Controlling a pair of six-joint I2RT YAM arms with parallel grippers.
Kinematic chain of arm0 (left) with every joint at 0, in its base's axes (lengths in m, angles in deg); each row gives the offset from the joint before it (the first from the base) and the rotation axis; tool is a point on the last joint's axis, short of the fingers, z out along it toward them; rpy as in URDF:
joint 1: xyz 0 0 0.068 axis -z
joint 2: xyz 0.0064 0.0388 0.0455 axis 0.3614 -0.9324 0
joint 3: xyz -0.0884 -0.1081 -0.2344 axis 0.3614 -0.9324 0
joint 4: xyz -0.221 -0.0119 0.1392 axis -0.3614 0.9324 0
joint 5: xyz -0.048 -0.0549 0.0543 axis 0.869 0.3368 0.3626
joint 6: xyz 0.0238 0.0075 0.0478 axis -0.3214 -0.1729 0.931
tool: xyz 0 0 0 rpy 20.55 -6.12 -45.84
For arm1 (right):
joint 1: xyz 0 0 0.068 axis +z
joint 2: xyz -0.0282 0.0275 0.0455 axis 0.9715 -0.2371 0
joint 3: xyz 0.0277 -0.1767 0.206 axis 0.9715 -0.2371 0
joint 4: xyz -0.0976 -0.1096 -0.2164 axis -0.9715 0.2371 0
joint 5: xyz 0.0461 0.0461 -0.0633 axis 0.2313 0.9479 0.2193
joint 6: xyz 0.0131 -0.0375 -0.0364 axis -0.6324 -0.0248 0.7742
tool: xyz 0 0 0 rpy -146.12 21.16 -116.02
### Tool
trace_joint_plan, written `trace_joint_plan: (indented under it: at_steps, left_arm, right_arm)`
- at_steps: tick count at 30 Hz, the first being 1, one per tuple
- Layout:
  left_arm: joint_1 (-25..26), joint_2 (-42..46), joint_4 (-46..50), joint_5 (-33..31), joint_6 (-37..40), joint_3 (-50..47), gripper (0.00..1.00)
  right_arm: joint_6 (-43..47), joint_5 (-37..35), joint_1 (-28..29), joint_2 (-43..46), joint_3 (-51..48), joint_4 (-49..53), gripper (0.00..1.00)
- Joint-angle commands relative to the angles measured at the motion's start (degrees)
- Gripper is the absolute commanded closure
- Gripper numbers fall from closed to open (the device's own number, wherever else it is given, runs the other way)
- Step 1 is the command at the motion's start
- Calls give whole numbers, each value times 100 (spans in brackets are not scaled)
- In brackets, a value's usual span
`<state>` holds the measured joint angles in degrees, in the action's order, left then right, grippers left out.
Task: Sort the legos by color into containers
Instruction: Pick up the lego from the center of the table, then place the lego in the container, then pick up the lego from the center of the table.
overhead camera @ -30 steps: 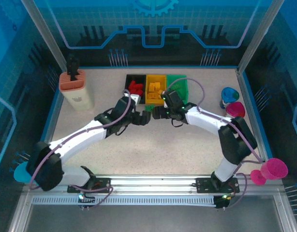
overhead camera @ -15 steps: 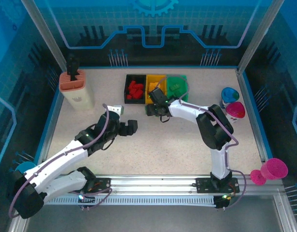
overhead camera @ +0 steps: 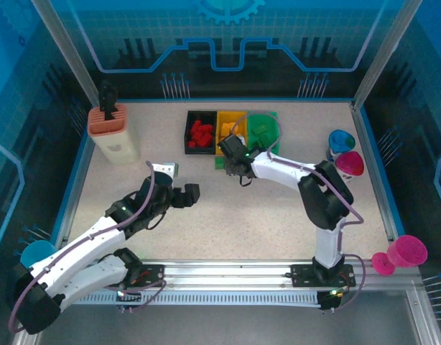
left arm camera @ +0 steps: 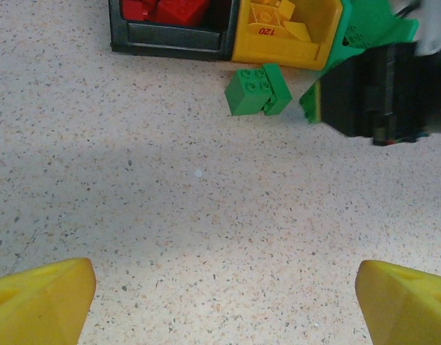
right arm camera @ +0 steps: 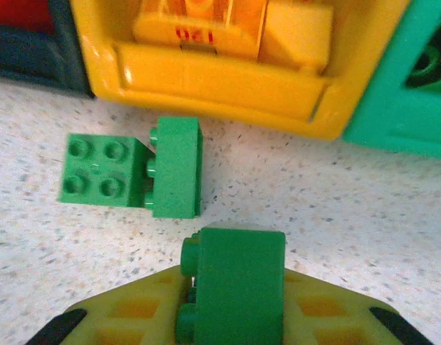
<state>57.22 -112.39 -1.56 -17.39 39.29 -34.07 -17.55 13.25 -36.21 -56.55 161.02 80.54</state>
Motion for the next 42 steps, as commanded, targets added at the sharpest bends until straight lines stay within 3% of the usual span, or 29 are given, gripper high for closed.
trace_joint_plan:
  at_steps: [1, 8, 14, 19, 24, 32, 37, 42]
  left_arm:
    - [136, 81, 207, -81, -15, -49, 6]
    - [590, 400, 554, -277, -142, -260, 7]
    - [767, 542, 572, -247, -348, -472, 8]
    - [880, 561, 642, -286, -491, -494, 9]
    - [975, 612, 687, -314, -610, -541, 9]
    - [995, 40, 102, -283, -440, -391, 3]
    - [855, -1430, -147, -245, -265, 507, 1]
    - [275, -2811, -488, 394, -294, 1355, 5]
  right_arm:
    - [298, -266, -229, 582, 73, 59, 70]
    - [822, 64, -1233, 626, 769, 211, 69]
    - [1028, 584, -2004, -332, 1803, 475, 68]
    - [1121, 721, -2214, -1185, 2751, 873, 67]
    - [1097, 718, -2228, -1450, 3080, 1035, 66]
    - [953, 976, -2059, -365, 1723, 226, 54]
    - [956, 1196, -1840, 622, 484, -371, 39]
    - [850, 1366, -1684, 1564, -597, -755, 37]
